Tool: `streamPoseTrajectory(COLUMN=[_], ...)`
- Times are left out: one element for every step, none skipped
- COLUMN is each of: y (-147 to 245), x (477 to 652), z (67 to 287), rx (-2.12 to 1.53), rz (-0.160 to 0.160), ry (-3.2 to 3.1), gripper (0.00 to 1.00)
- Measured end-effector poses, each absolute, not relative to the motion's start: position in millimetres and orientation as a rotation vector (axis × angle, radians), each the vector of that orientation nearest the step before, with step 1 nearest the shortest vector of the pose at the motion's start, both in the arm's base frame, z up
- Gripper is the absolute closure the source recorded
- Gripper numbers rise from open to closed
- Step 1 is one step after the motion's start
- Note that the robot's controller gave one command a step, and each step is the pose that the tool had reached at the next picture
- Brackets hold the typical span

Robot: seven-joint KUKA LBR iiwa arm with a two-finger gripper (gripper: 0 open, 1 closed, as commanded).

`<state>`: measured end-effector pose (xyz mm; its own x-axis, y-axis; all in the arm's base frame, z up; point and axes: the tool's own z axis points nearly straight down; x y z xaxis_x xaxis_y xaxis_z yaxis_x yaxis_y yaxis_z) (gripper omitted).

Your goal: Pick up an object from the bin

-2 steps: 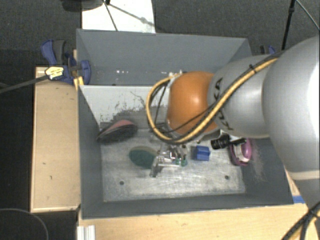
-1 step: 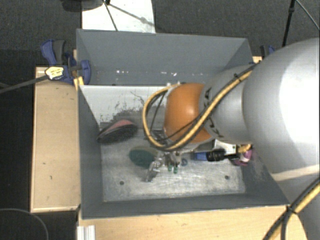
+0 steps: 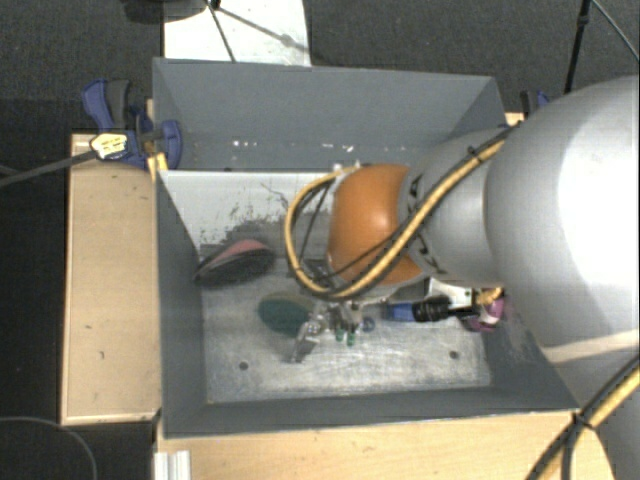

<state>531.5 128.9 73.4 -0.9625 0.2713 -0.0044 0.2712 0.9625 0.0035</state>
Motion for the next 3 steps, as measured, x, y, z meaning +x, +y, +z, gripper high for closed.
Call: streamPoseTrajectory(y=[128.4,128.6,128.4], x=[534.1,535.3,536.4], z=[75.7,91.9,117.4], rx=[0.436,0.442,0.445], rz=[0.007,0.004,0.004], ry=[3.099,3.105,3.105], gripper=[1.00,1.00,1.00])
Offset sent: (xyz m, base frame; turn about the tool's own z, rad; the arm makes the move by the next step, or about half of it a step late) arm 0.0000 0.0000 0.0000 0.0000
